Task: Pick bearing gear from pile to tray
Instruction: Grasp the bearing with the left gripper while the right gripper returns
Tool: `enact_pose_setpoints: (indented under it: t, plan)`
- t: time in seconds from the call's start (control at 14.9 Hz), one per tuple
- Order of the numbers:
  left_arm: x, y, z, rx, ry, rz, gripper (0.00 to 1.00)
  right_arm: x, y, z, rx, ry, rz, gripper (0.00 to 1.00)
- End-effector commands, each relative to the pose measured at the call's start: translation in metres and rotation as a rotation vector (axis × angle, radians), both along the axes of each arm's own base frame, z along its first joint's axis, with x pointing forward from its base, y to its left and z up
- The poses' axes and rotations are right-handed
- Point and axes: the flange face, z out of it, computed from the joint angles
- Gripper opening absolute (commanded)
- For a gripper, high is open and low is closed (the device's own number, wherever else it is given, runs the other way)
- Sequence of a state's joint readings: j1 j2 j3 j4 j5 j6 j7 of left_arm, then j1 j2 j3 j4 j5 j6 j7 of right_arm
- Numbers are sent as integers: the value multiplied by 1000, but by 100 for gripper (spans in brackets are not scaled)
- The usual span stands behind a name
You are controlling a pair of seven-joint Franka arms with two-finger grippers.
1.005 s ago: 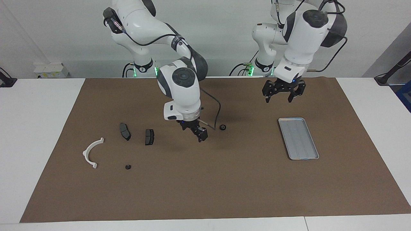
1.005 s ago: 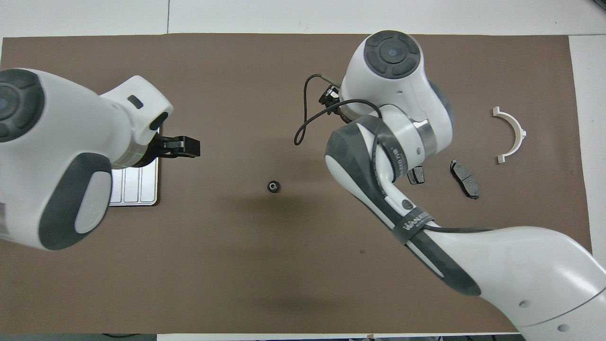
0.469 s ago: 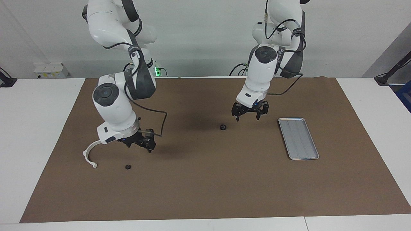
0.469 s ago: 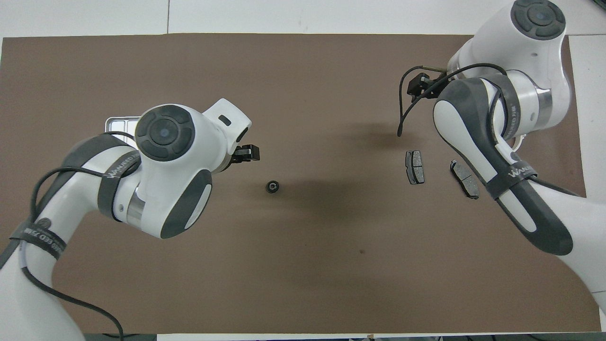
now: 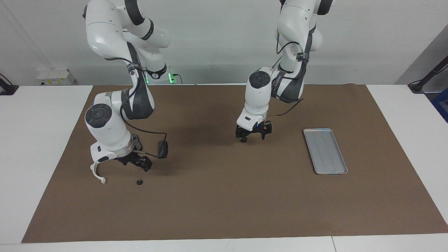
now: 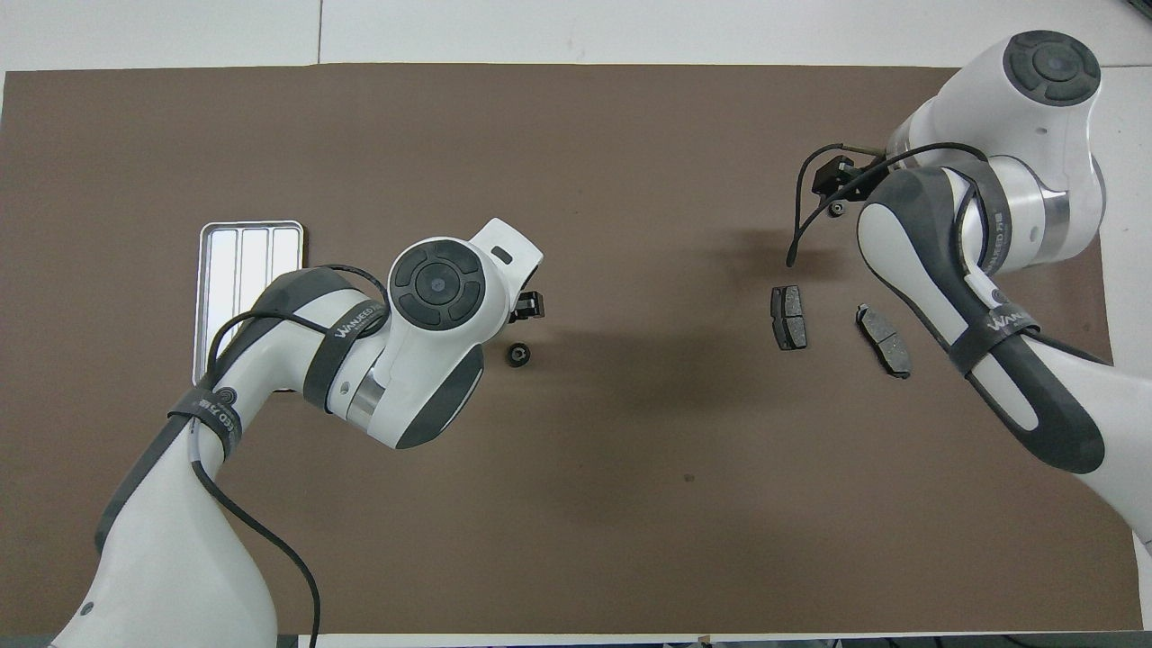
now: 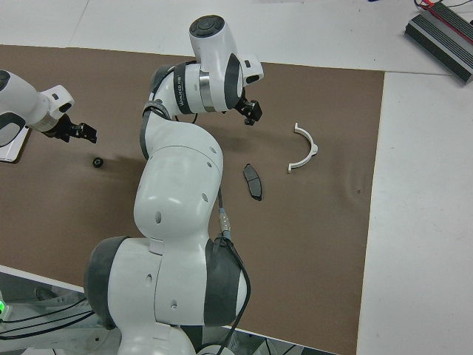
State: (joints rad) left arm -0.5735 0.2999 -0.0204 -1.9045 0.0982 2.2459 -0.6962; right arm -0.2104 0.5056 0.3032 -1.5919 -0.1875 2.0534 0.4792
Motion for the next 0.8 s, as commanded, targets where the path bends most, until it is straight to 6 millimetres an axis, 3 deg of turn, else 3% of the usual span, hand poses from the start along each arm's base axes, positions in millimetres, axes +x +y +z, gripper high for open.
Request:
enact_pose_setpoints:
  t: [0.0,0.2,0.74]
  plan:
    - [-4,-1,-1,6,-14,13,100,-6,-3,-13,-31,3,28,100]
    - [-9,-1,-7,-26,14,34,100,-6,-13,-28,-52,-2,35,100]
    - [-37,-18,-29,-79,38,13,100,8,-7,-57,-46,-78,37,99]
